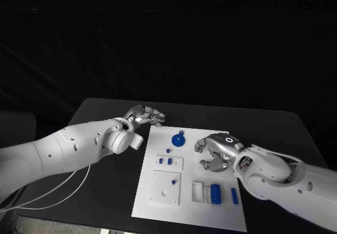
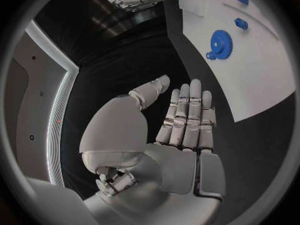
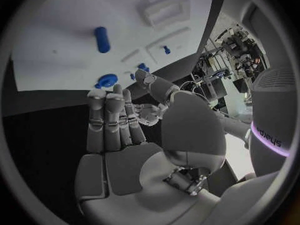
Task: Assemble the parts on the task board
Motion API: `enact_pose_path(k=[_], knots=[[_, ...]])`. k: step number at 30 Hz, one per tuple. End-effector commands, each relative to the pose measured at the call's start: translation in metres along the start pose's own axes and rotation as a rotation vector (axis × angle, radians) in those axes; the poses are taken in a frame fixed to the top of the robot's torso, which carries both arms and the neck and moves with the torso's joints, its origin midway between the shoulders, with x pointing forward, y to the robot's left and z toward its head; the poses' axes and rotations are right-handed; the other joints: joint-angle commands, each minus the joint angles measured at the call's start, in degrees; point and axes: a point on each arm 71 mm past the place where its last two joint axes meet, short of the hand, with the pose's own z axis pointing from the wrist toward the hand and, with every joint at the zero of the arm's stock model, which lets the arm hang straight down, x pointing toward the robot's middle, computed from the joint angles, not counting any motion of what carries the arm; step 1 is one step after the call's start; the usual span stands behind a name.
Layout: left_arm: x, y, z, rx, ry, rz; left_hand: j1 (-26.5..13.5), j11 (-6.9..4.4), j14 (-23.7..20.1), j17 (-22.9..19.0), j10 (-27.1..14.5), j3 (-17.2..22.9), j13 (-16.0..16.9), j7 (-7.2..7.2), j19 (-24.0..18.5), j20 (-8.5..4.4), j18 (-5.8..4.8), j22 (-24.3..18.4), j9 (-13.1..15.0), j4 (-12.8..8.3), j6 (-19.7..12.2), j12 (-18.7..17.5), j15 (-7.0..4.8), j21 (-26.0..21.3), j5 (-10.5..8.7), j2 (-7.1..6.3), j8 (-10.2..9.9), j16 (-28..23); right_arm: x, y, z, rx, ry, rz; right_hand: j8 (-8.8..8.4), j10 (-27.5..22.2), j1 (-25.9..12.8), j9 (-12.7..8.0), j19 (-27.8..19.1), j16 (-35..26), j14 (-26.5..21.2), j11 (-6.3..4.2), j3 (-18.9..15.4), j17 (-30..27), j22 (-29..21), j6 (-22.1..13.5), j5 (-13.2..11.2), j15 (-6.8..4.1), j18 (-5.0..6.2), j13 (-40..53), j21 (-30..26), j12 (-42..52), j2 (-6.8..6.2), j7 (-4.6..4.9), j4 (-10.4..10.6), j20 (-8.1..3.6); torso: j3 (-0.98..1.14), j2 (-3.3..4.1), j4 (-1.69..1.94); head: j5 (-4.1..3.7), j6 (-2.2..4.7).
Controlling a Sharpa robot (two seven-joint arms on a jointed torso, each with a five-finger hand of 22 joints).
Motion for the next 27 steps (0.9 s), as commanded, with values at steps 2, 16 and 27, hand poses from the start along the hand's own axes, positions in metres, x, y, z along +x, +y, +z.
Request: enact_pose_path(k=[2, 16, 27], knots=[[0.003, -0.002, 0.001, 0.013, 0.019, -0.008, 0.3, 0.01, 0.5, 0.1, -0.2, -0.3, -0.1, -0.06, 0.5, 0.07, 0.12, 0.1, -0.1, 0.0, -0.3, -0.3, 0.09, -0.3, -0.11, -0.02, 0.2, -0.3, 0.006, -0.020, -0.004, 0.058, 0.161, 0.026, -0.36, -1.9, -1.6, -0.3, -0.3, 0.0, -0.3, 0.65, -1.8, -0.1, 1.0, -0.9, -1.7, 0.56, 3.66, -0.9, -0.3, -0.6, 0.14, -0.77, -0.1, 0.10, -0.03, -0.18, -0.13, -0.31, 0.23], [0.001, -0.002, 0.001, 0.013, 0.018, -0.008, 0.2, 0.00, 0.5, 0.1, -0.2, -0.3, -0.1, -0.05, 0.5, 0.06, 0.12, 0.1, -0.1, 0.0, -0.3, -0.3, 0.08, -0.3, -0.15, -0.03, 0.3, -0.4, 0.014, -0.033, -0.005, 0.086, 0.226, -0.019, -1.11, -4.6, -3.5, -1.0, -2.4, 0.1, -2.3, 1.67, -7.6, 0.0, 1.2, -3.2, -2.8, 1.59, 3.66, -3.0, -0.8, -0.8, 0.08, -1.89, -1.3, 0.92, 0.05, -0.01, -0.04, -0.43, 0.01], [0.001, -0.001, 0.001, 0.012, 0.018, -0.008, 0.2, 0.00, 0.5, 0.2, -0.2, -0.4, -0.1, -0.05, 0.5, 0.06, 0.12, 0.1, -0.1, 0.0, -0.3, -0.3, 0.08, -0.3, -0.18, -0.02, 0.3, -0.4, 0.022, -0.025, -0.001, 0.057, 0.201, -0.007, -0.21, -2.3, -0.7, -0.8, -1.7, 0.4, -2.0, 0.89, -5.1, -0.2, 1.0, -2.1, -3.6, 0.84, 3.66, -3.3, -0.7, 1.2, 0.47, -1.64, 0.7, 0.69, -0.03, -0.02, 0.03, -0.48, -0.10]])
